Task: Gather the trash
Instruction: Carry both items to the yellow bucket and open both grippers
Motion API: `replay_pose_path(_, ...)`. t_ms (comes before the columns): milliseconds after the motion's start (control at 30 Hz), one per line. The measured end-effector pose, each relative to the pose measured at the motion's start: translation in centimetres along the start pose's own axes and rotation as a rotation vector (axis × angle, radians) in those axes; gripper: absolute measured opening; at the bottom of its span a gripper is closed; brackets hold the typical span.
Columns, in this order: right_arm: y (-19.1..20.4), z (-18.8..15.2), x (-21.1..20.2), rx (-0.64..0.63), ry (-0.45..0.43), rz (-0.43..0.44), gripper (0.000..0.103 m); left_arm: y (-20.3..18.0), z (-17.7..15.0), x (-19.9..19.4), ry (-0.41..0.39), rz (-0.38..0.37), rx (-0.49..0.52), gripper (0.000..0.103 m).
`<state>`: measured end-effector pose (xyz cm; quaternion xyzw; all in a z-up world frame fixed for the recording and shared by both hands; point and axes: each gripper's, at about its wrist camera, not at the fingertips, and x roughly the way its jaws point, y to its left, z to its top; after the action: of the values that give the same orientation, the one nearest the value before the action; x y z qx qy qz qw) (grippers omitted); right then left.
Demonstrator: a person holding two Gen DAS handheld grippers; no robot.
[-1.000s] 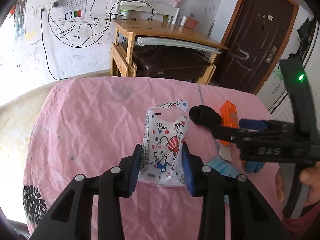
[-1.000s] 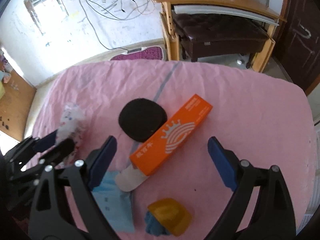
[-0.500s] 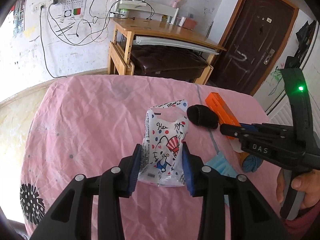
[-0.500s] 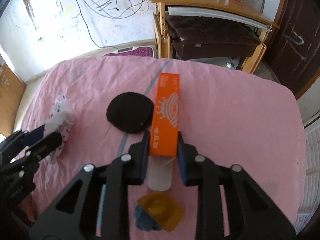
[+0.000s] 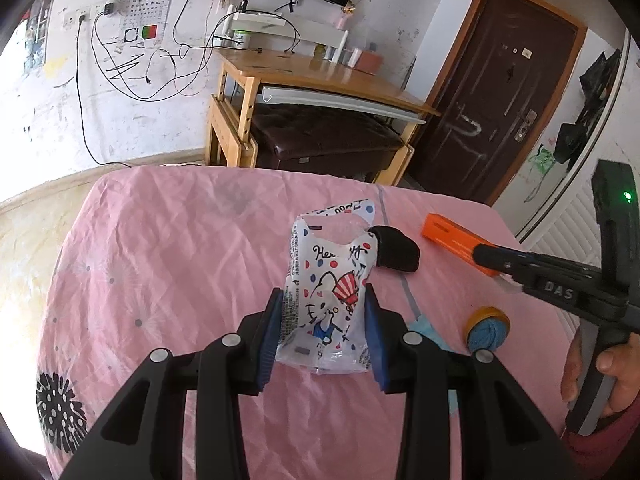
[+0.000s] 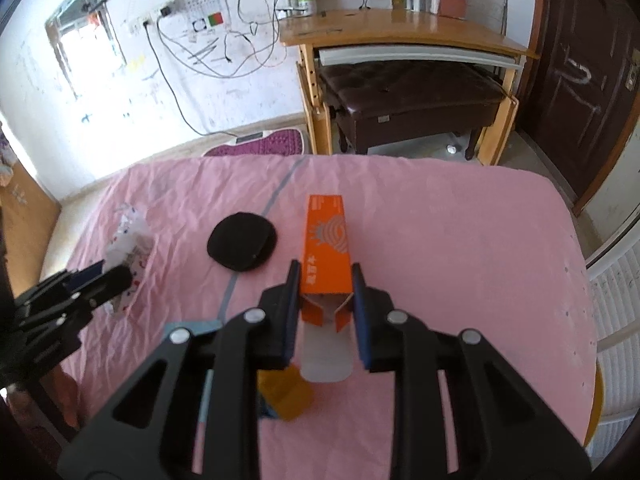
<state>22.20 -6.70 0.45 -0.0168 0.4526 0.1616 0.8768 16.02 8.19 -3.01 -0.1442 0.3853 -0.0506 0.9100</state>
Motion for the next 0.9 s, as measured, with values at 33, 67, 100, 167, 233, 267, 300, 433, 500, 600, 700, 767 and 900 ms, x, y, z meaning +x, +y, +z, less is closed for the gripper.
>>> replay_pose_path(33, -0.3, 0.1, -0.1, 0.004, -0.001, 0.007, 0.022, 0.1, -0.1, -0.1, -0.004, -0.001, -0.002, 0.034)
replay_pose_path(67, -0.7, 0.1, -0.3, 0.014, -0.005, 0.018, 0.022, 0.2, 0.0, -0.3, -0.012, 0.002, -0.003, 0.034)
replay_pose_path(100, -1.0, 0.1, -0.6, 0.024, -0.011, 0.026, 0.022, 0.2, 0.0, -0.3, -0.019, 0.006, -0.004, 0.034)
replay_pose_path(167, -1.4, 0.0, -1.1, 0.038, -0.023, 0.038, 0.022, 0.3, 0.1, -0.6, -0.034, 0.01, -0.004, 0.034)
replay_pose_path(233, -2.1, -0.1, -1.7, 0.055, -0.033, 0.054, 0.022, 0.1, 0.1, -0.7, -0.038, 0.008, 0.003, 0.034)
replay_pose_path(267, -2.5, -0.2, -2.2, 0.062, -0.043, 0.059, 0.022, 0.0, 0.1, -0.7, -0.042, 0.011, 0.007, 0.034)
replay_pose_path(300, -2.8, -0.3, -2.6, 0.071, -0.053, 0.062, 0.022, -0.1, 0.2, -0.8, -0.046, 0.012, 0.01, 0.034)
replay_pose_path(433, -4.1, -0.6, -3.9, 0.1, -0.083, 0.068, 0.022, -0.1, 0.3, -0.9, -0.06, 0.012, 0.014, 0.034)
replay_pose_path(500, -5.5, -0.9, -4.6, 0.126, -0.098, 0.076, 0.022, -0.1, 0.4, -1.0, -0.064, 0.013, 0.013, 0.034)
replay_pose_path(600, -7.7, -1.4, -5.7, 0.171, -0.123, 0.081, 0.022, -0.2, 0.5, -1.1, -0.072, 0.013, 0.018, 0.034)
replay_pose_path(700, -10.4, -2.1, -7.0, 0.221, -0.155, 0.065, 0.022, -0.5, 0.4, -1.2, -0.085, 0.015, 0.029, 0.034)
replay_pose_path(767, -12.6, -2.7, -8.1, 0.26, -0.176, 0.053, 0.022, -0.7, 0.6, -1.3, -0.086, 0.013, 0.035, 0.034)
replay_pose_path(900, -17.2, -4.6, -10.1, 0.331, -0.209, 0.008, 0.022, -2.4, 0.6, -2.0, -0.092, 0.006, 0.048, 0.034)
